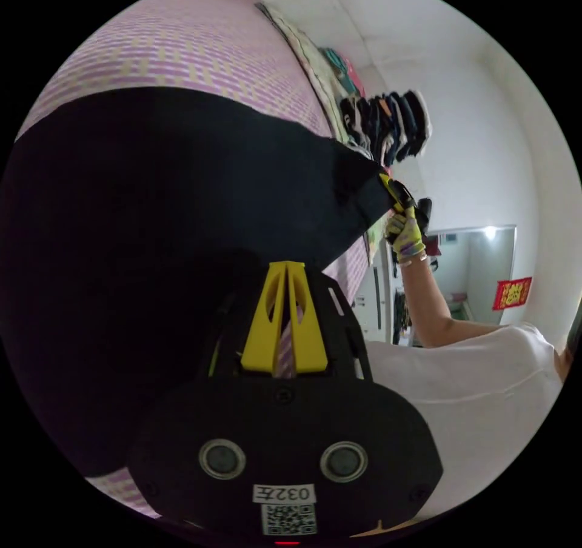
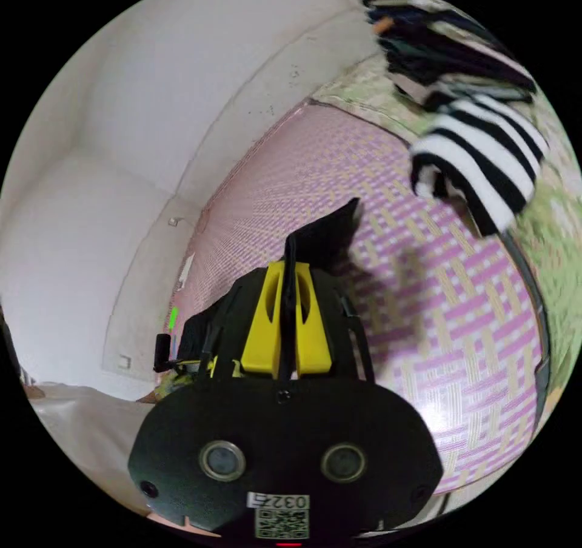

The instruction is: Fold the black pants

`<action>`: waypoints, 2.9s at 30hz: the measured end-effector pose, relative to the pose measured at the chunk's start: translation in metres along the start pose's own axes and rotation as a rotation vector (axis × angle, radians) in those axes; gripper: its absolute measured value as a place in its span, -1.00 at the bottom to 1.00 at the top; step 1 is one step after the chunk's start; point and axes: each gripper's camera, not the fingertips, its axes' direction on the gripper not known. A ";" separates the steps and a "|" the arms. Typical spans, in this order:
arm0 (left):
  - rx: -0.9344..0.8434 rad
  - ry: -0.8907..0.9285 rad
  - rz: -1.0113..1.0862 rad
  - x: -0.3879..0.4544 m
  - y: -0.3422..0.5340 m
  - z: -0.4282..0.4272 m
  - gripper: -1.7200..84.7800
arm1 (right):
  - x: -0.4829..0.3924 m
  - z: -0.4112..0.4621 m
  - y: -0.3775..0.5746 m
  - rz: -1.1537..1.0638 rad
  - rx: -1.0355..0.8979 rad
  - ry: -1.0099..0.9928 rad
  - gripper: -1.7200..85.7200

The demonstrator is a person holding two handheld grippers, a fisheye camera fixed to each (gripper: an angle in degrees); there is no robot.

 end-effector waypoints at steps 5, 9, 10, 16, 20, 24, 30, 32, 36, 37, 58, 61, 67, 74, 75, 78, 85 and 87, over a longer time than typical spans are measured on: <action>0.220 0.024 -0.066 -0.031 0.095 -0.099 -0.98 | -0.143 0.043 -0.011 -0.321 -0.088 0.000 -0.95; 0.365 0.019 -0.102 -0.054 0.173 -0.164 -0.98 | -0.252 0.122 0.033 -0.487 -0.221 -0.093 -0.94; 0.378 0.015 -0.107 -0.057 0.183 -0.171 -0.98 | -0.262 0.137 0.044 -0.495 -0.243 -0.115 -0.94; 0.437 0.031 -0.157 -0.093 0.252 -0.203 -0.98 | -0.260 0.313 0.165 -0.392 -0.577 -0.168 -0.93; 0.459 0.035 -0.166 -0.103 0.280 -0.217 -0.98 | -0.247 0.333 0.193 -0.399 -0.624 -0.114 -0.91; 0.500 0.032 -0.169 -0.110 0.296 -0.232 -0.98 | -0.262 0.287 0.176 -0.507 -0.498 -0.103 -0.89; 0.437 0.045 -0.138 -0.109 0.266 -0.226 -0.98 | -0.228 0.350 0.191 -0.443 -0.833 -0.191 -0.78; 0.392 0.040 -0.109 -0.101 0.249 -0.218 -0.98 | -0.211 0.338 0.186 -0.389 -0.827 -0.307 -0.78; 0.286 -0.011 -0.011 -0.072 0.208 -0.196 -0.98 | -0.172 0.245 0.146 -0.377 -0.604 -0.332 -0.81; 0.272 -0.017 0.001 -0.068 0.203 -0.192 -0.98 | -0.162 0.229 0.140 -0.369 -0.565 -0.308 -0.81; -0.040 -0.254 0.207 -0.031 0.158 -0.114 -0.98 | 0.111 0.134 0.082 0.250 -0.287 -0.303 -0.81; -0.038 -0.267 0.169 -0.027 0.148 -0.113 -0.98 | 0.112 0.136 0.070 0.222 -0.315 -0.296 -0.88; -0.129 -0.233 0.190 0.009 0.104 -0.068 -0.98 | 0.126 0.065 0.053 0.189 -0.168 -0.334 -0.95; -0.405 -0.080 0.244 0.092 0.011 0.084 -0.98 | 0.226 -0.062 0.076 0.391 0.032 -0.075 -0.95; -0.458 -0.060 0.268 0.101 -0.001 0.102 -0.98 | 0.238 -0.071 0.082 0.421 0.037 -0.044 -0.95; -0.524 -0.006 0.267 0.102 -0.020 0.122 -0.98 | 0.241 -0.078 0.086 0.431 0.050 -0.027 -0.95; -0.280 0.128 0.176 0.059 -0.003 0.037 -0.98 | 0.144 -0.074 0.047 0.191 0.026 0.125 -0.95; -0.139 0.171 0.101 0.029 0.010 -0.011 -0.98 | 0.084 -0.066 0.028 0.048 0.004 0.208 -0.95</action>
